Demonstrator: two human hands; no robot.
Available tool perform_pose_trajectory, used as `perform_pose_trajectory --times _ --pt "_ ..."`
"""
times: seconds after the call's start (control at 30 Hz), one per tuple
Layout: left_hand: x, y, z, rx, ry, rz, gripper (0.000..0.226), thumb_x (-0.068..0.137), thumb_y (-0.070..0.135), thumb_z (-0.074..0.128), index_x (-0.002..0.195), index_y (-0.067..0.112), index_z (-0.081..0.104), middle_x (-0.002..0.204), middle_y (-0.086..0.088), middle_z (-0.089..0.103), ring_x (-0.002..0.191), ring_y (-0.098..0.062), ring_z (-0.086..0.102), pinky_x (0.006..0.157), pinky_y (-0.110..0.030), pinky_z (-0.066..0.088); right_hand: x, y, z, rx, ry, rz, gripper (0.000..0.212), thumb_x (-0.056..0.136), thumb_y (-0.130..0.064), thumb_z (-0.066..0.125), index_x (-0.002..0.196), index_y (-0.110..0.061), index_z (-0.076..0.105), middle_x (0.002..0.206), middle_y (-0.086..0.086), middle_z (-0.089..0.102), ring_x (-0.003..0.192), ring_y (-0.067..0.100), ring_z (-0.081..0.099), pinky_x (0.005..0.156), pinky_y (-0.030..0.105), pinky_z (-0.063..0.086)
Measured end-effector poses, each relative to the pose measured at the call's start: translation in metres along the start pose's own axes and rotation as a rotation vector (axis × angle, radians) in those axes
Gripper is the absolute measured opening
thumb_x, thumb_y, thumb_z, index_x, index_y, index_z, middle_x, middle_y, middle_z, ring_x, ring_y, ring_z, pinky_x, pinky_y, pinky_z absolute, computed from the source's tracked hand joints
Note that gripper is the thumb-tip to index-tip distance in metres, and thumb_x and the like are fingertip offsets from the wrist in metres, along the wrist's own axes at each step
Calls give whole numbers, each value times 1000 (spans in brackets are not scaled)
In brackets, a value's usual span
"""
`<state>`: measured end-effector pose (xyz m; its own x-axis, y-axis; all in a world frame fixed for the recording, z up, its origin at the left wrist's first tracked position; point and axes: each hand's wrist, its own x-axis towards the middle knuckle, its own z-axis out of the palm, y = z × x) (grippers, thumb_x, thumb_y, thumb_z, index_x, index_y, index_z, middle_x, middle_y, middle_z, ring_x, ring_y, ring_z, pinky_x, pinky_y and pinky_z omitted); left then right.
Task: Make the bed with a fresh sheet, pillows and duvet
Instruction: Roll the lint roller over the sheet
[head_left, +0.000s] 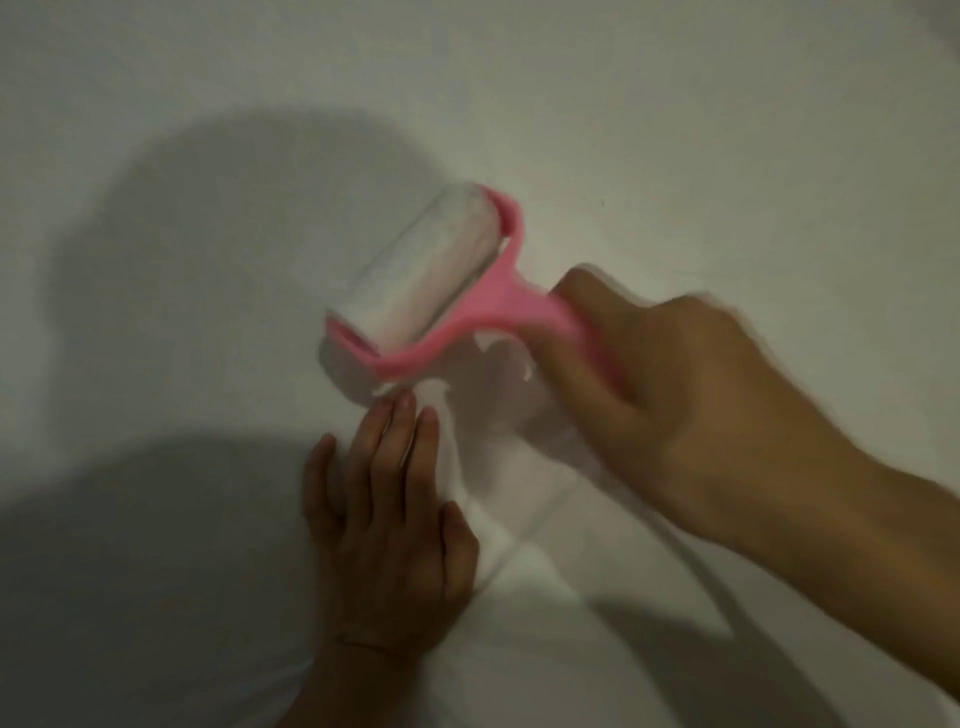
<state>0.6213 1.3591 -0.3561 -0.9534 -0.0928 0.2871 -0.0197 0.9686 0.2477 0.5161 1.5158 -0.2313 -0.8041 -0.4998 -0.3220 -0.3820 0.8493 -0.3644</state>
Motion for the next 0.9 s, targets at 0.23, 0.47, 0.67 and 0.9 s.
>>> perform_pose_trajectory --times 0.23,0.47,0.67,0.9 --pt "0 0 0 37 -13 14 54 82 21 35 131 4 47 139 -14 50 133 -23 41 112 -49 19 25 -30 -7 29 31 67 31 95 -56 25 84 -28 33 59 -6 44 51 16 45 47 32 31" --pt "1 -1 0 22 3 23 52 86 24 32 132 3 46 139 -13 48 133 -24 40 113 -47 17 -27 0 -29 297 372 425 54 87 -69 20 82 -25 51 63 0 58 55 26 60 58 44 50" --pt "-1 -2 0 22 -11 52 56 83 24 36 134 3 43 141 -14 44 134 -26 39 113 -48 17 -20 3 19 166 251 566 47 82 -60 2 84 -23 30 64 0 44 59 25 47 56 36 29" --pt "2 -1 -1 51 -44 57 54 83 22 38 129 -3 52 138 -21 49 128 -32 47 110 -52 22 -8 21 12 186 258 578 36 100 -48 22 97 -16 38 79 9 53 78 34 54 68 37 38"
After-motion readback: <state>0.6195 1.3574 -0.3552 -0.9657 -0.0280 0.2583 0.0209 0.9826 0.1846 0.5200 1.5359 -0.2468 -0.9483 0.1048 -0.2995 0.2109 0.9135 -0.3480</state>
